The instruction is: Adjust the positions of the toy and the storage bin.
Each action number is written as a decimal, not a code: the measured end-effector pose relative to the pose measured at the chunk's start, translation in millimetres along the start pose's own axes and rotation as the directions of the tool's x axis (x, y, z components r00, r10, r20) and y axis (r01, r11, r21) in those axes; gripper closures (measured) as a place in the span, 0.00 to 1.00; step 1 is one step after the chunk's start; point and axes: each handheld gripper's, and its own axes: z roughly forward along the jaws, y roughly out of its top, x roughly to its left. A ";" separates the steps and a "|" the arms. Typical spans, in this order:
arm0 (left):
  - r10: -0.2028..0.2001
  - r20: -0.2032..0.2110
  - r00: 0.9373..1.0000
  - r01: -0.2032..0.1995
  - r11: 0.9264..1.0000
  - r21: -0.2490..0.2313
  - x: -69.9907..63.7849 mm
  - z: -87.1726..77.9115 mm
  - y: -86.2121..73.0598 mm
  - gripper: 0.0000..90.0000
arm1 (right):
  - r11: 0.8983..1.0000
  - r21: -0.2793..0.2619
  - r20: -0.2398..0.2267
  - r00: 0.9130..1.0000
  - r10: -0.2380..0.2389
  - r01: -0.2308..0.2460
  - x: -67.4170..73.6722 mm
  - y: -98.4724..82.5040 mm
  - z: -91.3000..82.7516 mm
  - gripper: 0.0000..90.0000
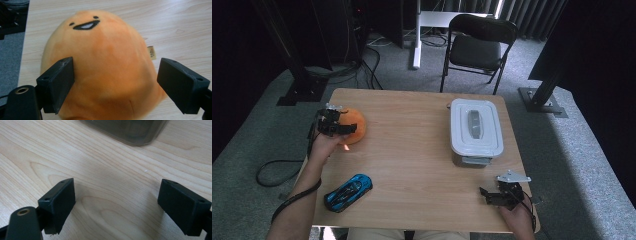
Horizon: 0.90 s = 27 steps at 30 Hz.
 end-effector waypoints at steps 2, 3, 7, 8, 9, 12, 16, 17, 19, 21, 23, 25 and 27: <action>0.009 -0.036 0.999 -0.009 1.000 0.010 0.8 5.8 -2.1 0.17 | 1.000 0.000 -0.001 1.000 -0.001 0.001 0.0 0.0 0.0 0.16; -0.005 -0.020 1.000 0.006 1.000 0.006 3.0 7.6 -3.0 0.17 | 1.000 0.000 -0.001 1.000 -0.001 0.001 0.0 0.0 0.0 0.16; -0.032 -0.006 0.999 0.032 0.999 0.025 6.9 13.4 -2.0 0.17 | 1.000 0.000 -0.001 1.000 -0.001 0.001 0.0 0.0 0.0 0.16; -0.034 -0.010 0.999 0.034 0.999 0.036 7.0 15.1 -1.4 0.17 | 1.000 0.000 -0.001 1.000 -0.001 0.001 0.1 0.0 0.0 0.16; -0.038 -0.016 0.999 0.039 0.998 0.042 6.7 16.7 -1.2 0.17 | 1.000 0.000 -0.001 1.000 -0.002 0.002 0.1 0.0 0.0 0.16; -0.087 -0.020 0.996 0.087 0.995 0.039 10.3 21.9 -4.3 0.16 | 1.000 0.000 -0.001 1.000 -0.001 0.001 0.1 0.0 0.0 0.16; -0.122 -0.012 0.992 0.123 0.991 0.048 15.5 26.4 -10.4 0.17 | 1.000 0.000 -0.001 1.000 -0.002 0.002 0.1 0.0 0.0 0.16; -0.117 -0.014 0.993 0.118 0.992 0.052 14.8 26.0 -10.5 0.18 | 1.000 0.000 -0.001 1.000 -0.002 0.002 0.1 0.0 0.0 0.16; -0.111 -0.013 0.994 0.112 0.992 0.053 15.1 24.8 -10.9 0.28 | 1.000 0.000 -0.001 1.000 -0.001 0.001 0.1 0.0 0.0 0.16; -0.110 0.016 0.994 0.109 0.993 0.045 18.1 21.4 -13.4 0.38 | 1.000 0.000 -0.001 1.000 -0.001 0.001 0.1 0.0 0.0 0.16; -0.097 0.030 0.995 0.096 0.995 0.032 20.0 17.7 -15.4 0.51 | 1.000 0.000 -0.001 1.000 -0.002 0.002 0.1 0.0 0.0 0.16; -0.088 0.042 0.995 0.088 0.996 0.018 21.2 13.1 -16.6 0.62 | 1.000 0.000 -0.001 1.000 0.000 0.000 0.0 0.0 0.0 0.16; -0.065 0.045 0.997 0.065 0.998 0.005 21.0 7.5 -16.8 0.70 | 1.000 0.001 0.000 1.000 0.001 -0.001 0.0 0.0 0.0 0.16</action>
